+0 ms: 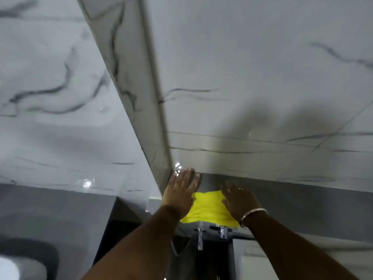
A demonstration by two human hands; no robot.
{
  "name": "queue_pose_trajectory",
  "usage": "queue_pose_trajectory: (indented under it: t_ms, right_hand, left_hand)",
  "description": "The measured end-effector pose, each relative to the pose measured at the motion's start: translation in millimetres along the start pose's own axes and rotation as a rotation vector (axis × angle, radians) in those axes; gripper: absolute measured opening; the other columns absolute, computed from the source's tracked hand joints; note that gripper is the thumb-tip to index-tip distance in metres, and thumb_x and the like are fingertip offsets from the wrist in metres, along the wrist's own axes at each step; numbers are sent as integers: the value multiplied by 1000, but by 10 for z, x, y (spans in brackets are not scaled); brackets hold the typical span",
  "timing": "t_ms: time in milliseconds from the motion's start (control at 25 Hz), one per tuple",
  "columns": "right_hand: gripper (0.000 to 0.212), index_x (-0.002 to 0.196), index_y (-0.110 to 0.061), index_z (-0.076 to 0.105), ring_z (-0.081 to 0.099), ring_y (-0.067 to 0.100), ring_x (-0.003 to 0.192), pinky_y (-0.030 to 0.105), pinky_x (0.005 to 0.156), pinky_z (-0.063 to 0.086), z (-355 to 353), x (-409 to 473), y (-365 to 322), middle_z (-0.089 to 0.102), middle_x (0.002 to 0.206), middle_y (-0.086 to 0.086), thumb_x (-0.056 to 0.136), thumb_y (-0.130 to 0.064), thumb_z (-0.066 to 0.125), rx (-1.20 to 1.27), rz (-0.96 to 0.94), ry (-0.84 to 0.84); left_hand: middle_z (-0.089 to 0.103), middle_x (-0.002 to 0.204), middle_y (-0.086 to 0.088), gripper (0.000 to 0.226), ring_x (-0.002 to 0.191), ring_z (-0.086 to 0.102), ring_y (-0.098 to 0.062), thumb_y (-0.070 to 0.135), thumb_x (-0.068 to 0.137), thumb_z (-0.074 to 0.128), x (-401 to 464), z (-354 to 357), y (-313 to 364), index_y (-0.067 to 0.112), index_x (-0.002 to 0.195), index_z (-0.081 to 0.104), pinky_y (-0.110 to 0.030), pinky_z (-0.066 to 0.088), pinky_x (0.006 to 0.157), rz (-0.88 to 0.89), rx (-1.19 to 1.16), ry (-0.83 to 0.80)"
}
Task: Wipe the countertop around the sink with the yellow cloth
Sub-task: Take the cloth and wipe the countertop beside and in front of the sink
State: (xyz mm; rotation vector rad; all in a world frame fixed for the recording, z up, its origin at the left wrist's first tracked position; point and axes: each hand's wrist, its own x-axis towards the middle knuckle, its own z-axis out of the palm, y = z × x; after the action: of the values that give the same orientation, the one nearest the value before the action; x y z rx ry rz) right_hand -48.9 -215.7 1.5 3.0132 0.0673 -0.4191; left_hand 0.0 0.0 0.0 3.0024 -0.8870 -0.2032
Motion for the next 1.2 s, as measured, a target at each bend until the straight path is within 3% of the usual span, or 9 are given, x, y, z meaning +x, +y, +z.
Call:
queue_pose_trajectory:
  t_ms: [160,360,480,560,640,760,920,1040,1200]
  right_hand:
    - [63,105,-13,68,70,33,89,46,68,60,290,238,-75,74,102,11,46,-24,88,7,-47,-6]
    - [49,84,-19,69,68,29,65,40,66,57,153,147,-189,70,74,8,39,-22,87,-67,-83,-14]
    - [29,102,-17,63,62,33,99,37,85,48,-19,76,-239,64,106,10,73,-23,67,-44,-141,-111]
    - [30,110,-17,59,56,33,110,35,90,45,6,48,-236,59,119,11,81,-22,58,51,-145,-148]
    - [33,113,-17,60,56,32,112,34,92,45,-55,13,-268,61,122,11,81,-22,61,161,-173,-218]
    - [37,110,-16,64,58,29,109,31,88,44,-249,32,-516,66,117,10,76,-28,70,244,-358,-320]
    - [26,102,-15,67,62,27,101,33,80,47,-736,61,-1269,70,106,9,78,-27,67,339,-570,-271]
    - [21,100,-14,67,62,28,99,32,77,45,-1158,82,-2016,70,103,12,81,-21,64,402,-714,-213]
    - [21,104,-20,66,63,29,97,33,78,46,-1443,251,-2914,71,102,10,83,-21,62,445,-789,-139]
  left_hand:
    - [-3,162,-11,74,149,-2,-30,43,96,42,31,304,-42,14,153,5,-48,-4,118,-31,37,-95]
    - [20,160,-9,58,148,10,-28,46,92,51,-105,342,-87,19,142,37,-47,4,120,-16,-5,-98]
    - [55,135,-7,41,133,42,-27,38,84,66,-204,174,-69,20,119,55,-38,27,110,-62,-148,-58]
    - [67,106,-6,25,105,59,-28,32,81,71,-311,36,-88,20,98,57,-33,41,83,-117,-293,-89]
    - [68,94,-7,22,90,62,-28,26,79,73,-471,-90,-173,18,94,58,-30,39,68,-157,-483,-161]
    - [69,90,-5,24,79,59,-17,27,78,76,-913,-300,-483,17,97,64,-26,36,64,-166,-548,-173]
    - [70,87,-1,26,72,47,-3,34,77,78,-1726,-651,-1080,19,96,68,-24,36,63,-286,-526,-20]
    - [68,78,1,26,68,51,-6,37,75,79,-2361,-909,-1602,18,89,68,-24,40,60,-422,-518,100]
    - [57,72,8,26,66,50,-10,31,72,83,-2886,-1041,-2331,14,85,68,-9,30,54,-551,-500,152]
